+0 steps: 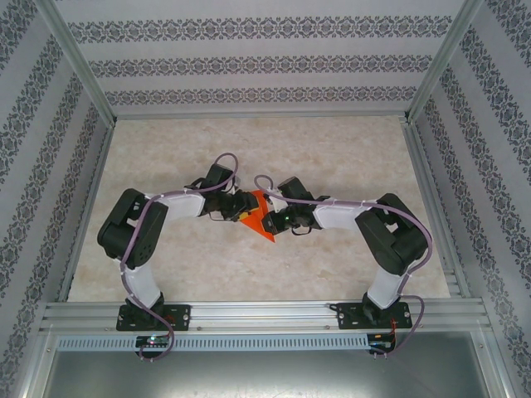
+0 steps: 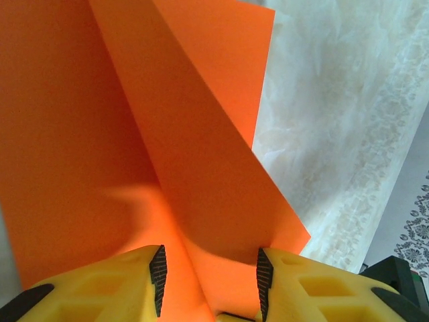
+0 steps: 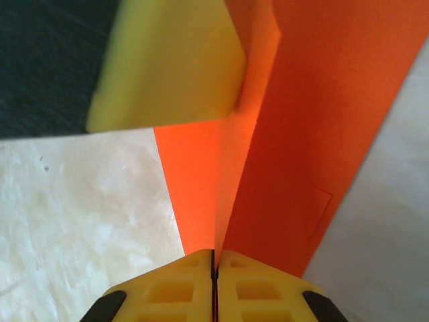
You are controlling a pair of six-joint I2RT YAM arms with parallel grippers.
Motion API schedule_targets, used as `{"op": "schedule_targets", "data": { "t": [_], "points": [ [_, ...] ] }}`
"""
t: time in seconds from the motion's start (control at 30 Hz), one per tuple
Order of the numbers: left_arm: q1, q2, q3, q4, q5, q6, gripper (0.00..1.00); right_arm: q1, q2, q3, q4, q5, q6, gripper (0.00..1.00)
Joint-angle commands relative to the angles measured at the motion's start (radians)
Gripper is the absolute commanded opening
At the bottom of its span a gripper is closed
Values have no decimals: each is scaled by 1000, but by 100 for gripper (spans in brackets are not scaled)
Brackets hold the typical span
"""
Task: Fold a paper plane with a square sheet of paper (fold left side to right side)
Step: Fourth fold the wing at the center of the table.
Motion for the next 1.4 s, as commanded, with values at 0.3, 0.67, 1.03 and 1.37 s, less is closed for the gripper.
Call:
{"op": "schedule_targets", "data": {
  "t": [0.3, 0.67, 1.03, 1.37],
  "points": [
    [-21, 63, 56, -16, -15, -3, 43, -51, 52, -18, 60, -109, 60, 8],
    [-21, 96, 67, -52, -40, 3, 43, -62, 63, -18, 69, -131, 71, 10],
    [-21, 97, 59, -68, -51, 10, 43, -104, -7, -12, 68, -175, 109, 29],
    [-21, 80, 52, -70, -58, 14, 42, -142, 37, 4, 136, -289, 185, 31]
  ]
}}
